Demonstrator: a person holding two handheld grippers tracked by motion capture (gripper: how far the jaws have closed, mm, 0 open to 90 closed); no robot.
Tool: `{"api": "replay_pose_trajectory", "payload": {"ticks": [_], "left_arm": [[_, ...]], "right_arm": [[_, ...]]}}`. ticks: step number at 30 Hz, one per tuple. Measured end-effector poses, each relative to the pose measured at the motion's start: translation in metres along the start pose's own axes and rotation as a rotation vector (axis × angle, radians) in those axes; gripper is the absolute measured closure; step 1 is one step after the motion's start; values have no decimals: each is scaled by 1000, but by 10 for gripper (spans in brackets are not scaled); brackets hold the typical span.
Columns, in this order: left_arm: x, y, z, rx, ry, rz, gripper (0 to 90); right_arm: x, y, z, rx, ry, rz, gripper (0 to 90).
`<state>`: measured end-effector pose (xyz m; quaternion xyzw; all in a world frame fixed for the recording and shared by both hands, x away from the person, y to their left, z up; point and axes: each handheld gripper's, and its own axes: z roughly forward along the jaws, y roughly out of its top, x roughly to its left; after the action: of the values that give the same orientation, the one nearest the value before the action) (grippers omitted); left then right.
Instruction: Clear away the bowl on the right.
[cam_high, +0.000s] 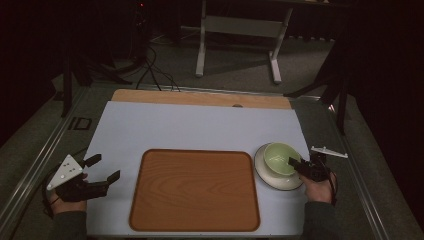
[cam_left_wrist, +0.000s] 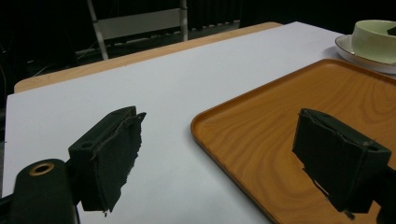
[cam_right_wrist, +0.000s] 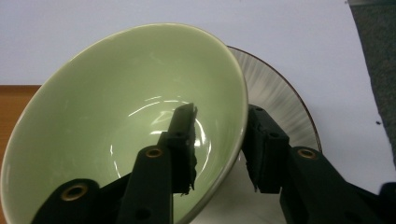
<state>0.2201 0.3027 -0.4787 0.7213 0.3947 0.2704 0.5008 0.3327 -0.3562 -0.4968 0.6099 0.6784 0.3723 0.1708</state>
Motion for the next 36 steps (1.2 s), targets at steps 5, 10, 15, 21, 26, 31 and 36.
{"api": "replay_pose_trajectory", "payload": {"ticks": [5,10,15,21,26,31,36], "left_arm": [[0,0,-1,-2,3,-2,152],[0,0,-1,-7,4,-4,152],[0,0,-2,-8,6,-3,152],[0,0,-1,-6,8,-3,152],[0,0,-2,-8,10,-3,152],[1,0,-2,-9,10,-2,152],[1,0,-2,-10,12,-3,152]], "right_arm": [[-3,-1,4,39,13,43,680],[0,0,4,65,-9,55,735],[0,-1,7,107,0,65,777],[-1,-1,7,132,0,99,793],[-5,-2,6,142,10,150,827],[-5,-3,5,132,15,168,829],[-8,-4,2,111,41,198,829]]}}
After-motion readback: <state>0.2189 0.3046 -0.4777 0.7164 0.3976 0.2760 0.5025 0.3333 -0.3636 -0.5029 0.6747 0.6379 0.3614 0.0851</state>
